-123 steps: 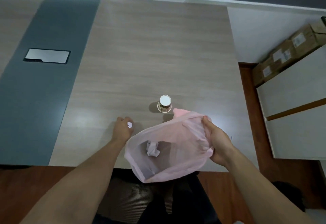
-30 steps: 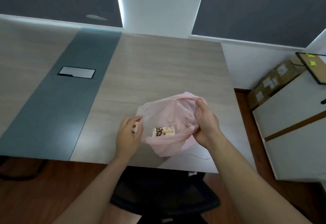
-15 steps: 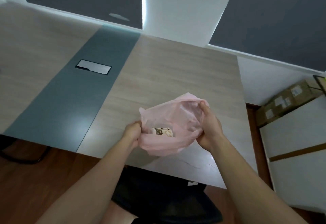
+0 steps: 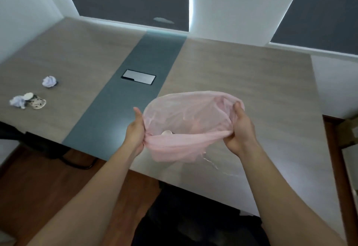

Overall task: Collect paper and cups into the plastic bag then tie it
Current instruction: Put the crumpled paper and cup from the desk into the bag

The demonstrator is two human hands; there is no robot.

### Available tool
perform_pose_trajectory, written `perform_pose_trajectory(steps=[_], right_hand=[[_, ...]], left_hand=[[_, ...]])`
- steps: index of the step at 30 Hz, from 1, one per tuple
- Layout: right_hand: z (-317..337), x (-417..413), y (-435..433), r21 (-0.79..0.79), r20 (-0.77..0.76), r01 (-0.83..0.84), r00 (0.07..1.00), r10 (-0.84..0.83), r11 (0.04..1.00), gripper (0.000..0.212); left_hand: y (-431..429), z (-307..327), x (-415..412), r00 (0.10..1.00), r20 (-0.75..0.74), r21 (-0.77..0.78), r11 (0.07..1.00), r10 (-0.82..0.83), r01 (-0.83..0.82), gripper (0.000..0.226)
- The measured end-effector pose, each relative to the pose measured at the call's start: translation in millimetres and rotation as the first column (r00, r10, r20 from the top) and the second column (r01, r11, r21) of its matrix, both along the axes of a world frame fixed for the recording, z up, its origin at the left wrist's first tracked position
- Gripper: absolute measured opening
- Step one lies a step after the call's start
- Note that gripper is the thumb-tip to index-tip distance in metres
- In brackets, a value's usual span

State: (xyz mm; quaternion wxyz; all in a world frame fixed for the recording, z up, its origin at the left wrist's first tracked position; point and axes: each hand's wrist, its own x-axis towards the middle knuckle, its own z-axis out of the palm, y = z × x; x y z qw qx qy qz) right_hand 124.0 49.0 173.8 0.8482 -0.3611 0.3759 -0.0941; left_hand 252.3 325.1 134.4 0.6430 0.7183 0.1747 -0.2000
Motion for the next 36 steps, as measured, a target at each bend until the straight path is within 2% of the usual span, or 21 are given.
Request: perform_pose_trajectory(steps=[2,4,5,8,11,12,17,20,23,25,26,29,32,34,36], right_hand=[[1,17,13,-0.044,-0.062,-0.012,0.998,0.009,0.999,0.050],[4,31,28,-0.140,-0.186,-0.029,0.983,0.002,0.990,0.043],[7,40,34,-0.159,-0.180,-0.006,0.983,-0.023,0.987,0.040],[15,65,51,-0.147,-0.100,0.102,0.988,-0.117,0.984,0.041],[5,81,76,-0.238,-0.259,0.096,0.953,-0.158,0.966,0.037],[1,87,83,-0.248,-0.270,0.092,0.950,-0.160,0.964,0.037],[8,125,101,-0.299,-0.234,0.051,0.964,-0.125,0.953,0.049],[24,147,105,-0.294,-0.085,0.158,0.978,-0.191,0.943,0.043],[33,157,112,-0.268,0.005,0.181,0.982,-0.187,0.946,0.047],[23,159,120,-0.277,-0.038,0.145,0.986,-0.162,0.950,0.048],[14,158,126,-0.290,-0.085,0.117,0.985,-0.147,0.950,0.045],[-20,149,145,-0.325,-0.236,0.014,0.967,-0.095,0.946,0.027],[-46,137,165,-0.310,-0.285,-0.018,0.956,-0.075,0.950,0.023],[-56,132,173,-0.303,-0.285,-0.020,0.956,-0.071,0.953,0.026],[-59,127,178,-0.303,-0.263,-0.016,0.963,-0.067,0.953,0.025]], left_hand=[[15,-4,21,0.990,0.023,-0.020,0.990,-0.139,0.139,0.082],[28,-10,44,0.967,0.075,-0.004,0.969,-0.245,0.246,0.065],[32,-12,57,0.954,0.104,0.052,0.960,-0.280,0.276,0.058],[44,-13,94,0.950,0.154,0.182,0.953,-0.272,0.243,0.047],[60,-14,125,0.942,0.170,0.270,0.933,-0.289,0.237,0.052],[65,-14,135,0.935,0.176,0.289,0.924,-0.309,0.250,0.056],[85,-10,181,0.899,0.200,0.360,0.883,-0.389,0.302,0.065],[86,6,203,0.894,0.284,0.288,0.921,-0.345,0.264,0.065],[85,15,214,0.905,0.329,0.196,0.957,-0.269,0.213,0.063],[91,5,217,0.911,0.295,0.184,0.953,-0.288,0.242,0.064],[96,-8,220,0.902,0.255,0.223,0.929,-0.348,0.295,0.063],[116,-53,219,0.803,0.070,0.334,0.772,-0.592,0.540,0.043],[132,-80,210,0.735,-0.057,0.376,0.667,-0.676,0.643,0.041],[136,-86,205,0.736,-0.055,0.409,0.657,-0.674,0.633,0.034],[137,-91,204,0.754,-0.038,0.383,0.688,-0.655,0.617,0.030]])
